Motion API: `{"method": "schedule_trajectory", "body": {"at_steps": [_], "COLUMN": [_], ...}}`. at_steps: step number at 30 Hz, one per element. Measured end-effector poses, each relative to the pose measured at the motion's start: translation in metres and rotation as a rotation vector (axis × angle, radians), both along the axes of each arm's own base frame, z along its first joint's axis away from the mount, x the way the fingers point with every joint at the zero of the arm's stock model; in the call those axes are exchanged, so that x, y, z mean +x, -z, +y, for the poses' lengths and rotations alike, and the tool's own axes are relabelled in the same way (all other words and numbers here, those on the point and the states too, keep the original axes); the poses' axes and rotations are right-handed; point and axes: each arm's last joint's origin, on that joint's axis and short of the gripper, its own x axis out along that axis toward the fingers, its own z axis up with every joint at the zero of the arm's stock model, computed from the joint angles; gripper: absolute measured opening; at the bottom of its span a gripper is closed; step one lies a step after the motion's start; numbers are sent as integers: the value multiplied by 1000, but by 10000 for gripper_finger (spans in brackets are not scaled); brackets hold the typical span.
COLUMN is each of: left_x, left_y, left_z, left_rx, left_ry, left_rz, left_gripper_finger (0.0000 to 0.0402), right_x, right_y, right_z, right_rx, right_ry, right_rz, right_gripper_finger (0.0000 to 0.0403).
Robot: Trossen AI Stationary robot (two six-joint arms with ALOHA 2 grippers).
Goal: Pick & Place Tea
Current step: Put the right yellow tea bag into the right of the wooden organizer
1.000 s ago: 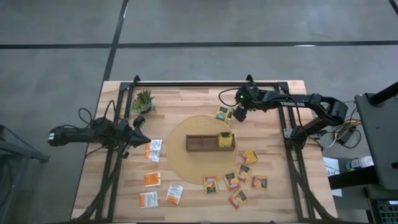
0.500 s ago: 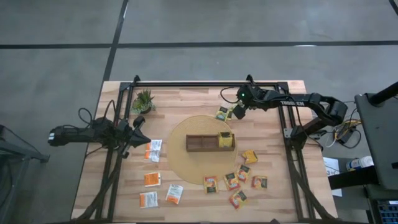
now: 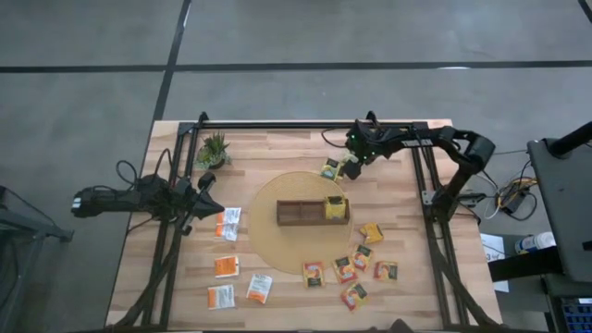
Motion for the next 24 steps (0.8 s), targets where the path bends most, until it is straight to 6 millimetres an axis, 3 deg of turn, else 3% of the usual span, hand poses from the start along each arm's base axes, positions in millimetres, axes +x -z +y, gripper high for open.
{"method": "schedule_trajectory", "body": {"at_steps": [3, 6, 17, 24], "left_x": [0, 0, 0, 0], "left_y": [0, 0, 0, 0], "left_z": [0, 0, 0, 0], "left_rx": [0, 0, 0, 0], "left_ry": [0, 0, 0, 0], "left_rz": [-1, 0, 0, 0], "left_gripper_finger": [0, 0, 0, 0], "right_x": [-1, -3, -9, -9], "right_y": [-6, -14, -23, -29], "right_z": [-1, 1, 7, 8], "right_rx": [-2, -11, -27, -38], "right_ry": [8, 10, -51, -58], "right_rz": [-10, -27, 10, -8], "right_gripper_finger": [312, 271, 25, 14]}}
